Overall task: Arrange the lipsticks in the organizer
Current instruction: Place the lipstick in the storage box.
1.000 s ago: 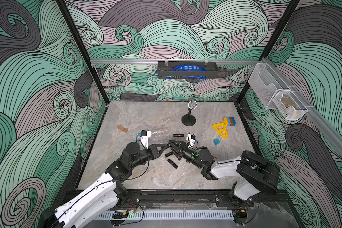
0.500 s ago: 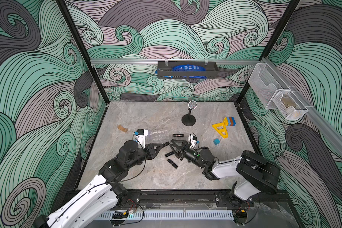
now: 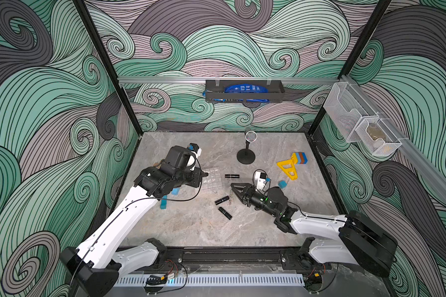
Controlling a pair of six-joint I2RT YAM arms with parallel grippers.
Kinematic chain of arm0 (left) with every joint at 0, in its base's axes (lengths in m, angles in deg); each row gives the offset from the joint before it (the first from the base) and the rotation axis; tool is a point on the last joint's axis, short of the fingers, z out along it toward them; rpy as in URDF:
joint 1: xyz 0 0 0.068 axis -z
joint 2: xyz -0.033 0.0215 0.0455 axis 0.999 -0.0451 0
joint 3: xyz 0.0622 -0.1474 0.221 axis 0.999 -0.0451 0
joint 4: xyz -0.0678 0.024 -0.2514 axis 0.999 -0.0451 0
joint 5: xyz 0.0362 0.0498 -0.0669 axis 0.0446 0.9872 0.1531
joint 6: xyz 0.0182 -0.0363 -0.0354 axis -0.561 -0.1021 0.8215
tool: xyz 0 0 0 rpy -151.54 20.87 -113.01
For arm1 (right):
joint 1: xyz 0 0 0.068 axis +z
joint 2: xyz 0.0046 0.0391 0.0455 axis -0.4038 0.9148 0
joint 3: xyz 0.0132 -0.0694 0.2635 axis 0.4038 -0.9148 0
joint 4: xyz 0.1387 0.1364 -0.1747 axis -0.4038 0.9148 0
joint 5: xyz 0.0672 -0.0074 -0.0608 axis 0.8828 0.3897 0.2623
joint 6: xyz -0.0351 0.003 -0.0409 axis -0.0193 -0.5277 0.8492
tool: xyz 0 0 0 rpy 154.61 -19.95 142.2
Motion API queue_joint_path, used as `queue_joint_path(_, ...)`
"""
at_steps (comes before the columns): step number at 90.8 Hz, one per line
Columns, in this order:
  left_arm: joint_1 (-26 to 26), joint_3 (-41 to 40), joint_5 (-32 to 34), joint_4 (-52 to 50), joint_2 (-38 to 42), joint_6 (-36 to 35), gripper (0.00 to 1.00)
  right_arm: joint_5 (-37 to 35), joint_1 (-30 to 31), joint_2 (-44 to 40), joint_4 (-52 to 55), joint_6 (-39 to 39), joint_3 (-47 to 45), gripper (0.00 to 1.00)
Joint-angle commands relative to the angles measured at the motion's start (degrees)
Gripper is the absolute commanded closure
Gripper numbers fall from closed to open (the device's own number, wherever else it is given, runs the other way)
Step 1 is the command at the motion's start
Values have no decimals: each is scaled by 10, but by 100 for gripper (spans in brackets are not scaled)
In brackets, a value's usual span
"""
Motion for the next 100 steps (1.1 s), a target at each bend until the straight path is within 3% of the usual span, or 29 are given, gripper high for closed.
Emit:
queue_joint_path(1,-7,49,35,-73,-40,-87,94,6,2,-27,132,151,32,57)
queue_joint_path(28,-33,171,96,-94,-208,-113,96,-19,1,-64,162,184,13,62)
queue_joint_path(41,-50,218,93,-99,-273,-130,97,-18,1,-82,165,184,-8,63)
queue_joint_path(59,-77,313,109,-175,-373,-137,98,-32,-7,-117,190,199,-28,64)
queue_joint_path(100,-93,312,97,-165,-430,-140,99,-53,-25,-134,181,225,-50,64)
